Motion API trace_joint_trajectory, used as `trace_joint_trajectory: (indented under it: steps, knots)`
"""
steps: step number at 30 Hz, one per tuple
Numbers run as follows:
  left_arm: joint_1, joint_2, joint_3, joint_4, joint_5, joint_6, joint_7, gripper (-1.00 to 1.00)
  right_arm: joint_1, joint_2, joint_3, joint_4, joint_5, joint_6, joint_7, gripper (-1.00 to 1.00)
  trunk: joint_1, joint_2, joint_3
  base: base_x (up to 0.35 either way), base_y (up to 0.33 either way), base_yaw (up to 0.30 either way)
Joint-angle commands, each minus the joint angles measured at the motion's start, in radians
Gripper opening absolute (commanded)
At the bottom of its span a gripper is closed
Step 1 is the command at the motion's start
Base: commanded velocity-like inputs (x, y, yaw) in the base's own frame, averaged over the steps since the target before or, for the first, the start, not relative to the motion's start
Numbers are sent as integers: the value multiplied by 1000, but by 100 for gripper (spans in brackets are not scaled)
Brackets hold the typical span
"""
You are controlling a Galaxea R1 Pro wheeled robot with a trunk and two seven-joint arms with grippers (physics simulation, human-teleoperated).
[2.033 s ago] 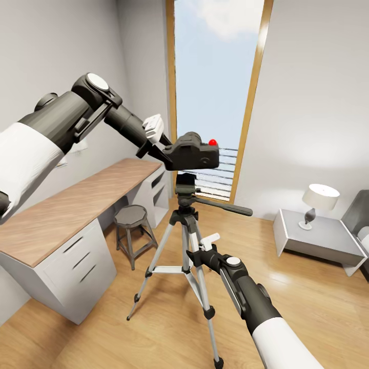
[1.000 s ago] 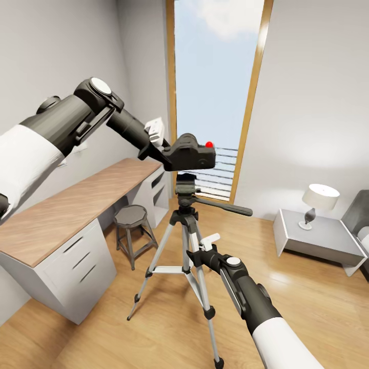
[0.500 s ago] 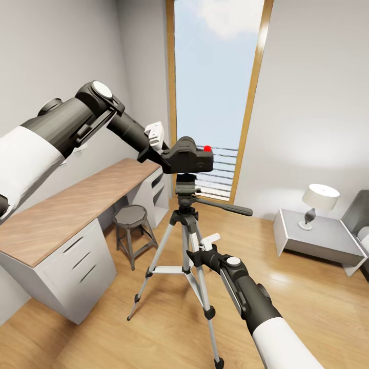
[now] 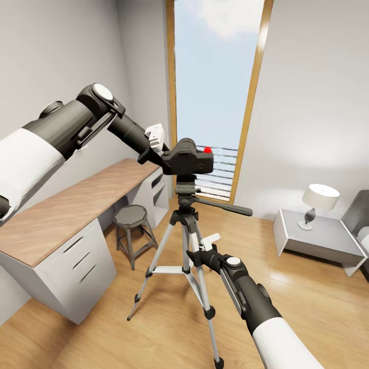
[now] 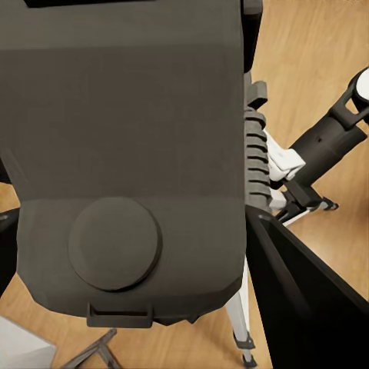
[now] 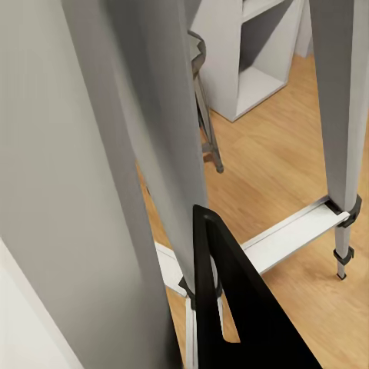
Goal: Attach the digital camera to the camera tripod in the bedroom.
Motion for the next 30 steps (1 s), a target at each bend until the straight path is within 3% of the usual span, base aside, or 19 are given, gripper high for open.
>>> trace_joint_trajectory:
  steps: [1,19,30]
  knots:
    - [-2,2,-6,0,9,8,-1,-100,-1,1,-1,-2,7,4,6,-100,1,-3,-2,0,0,0]
    - [0,3,-6,11,9,8,2,-100,-1,1,-1,-2,7,4,6,-100,1,-3,-2,0,0,0]
    - [23,2,-6,14,15,8,56,-100,-1,1,-1,-2,7,4,6,-100,1,-3,-2,0,0,0]
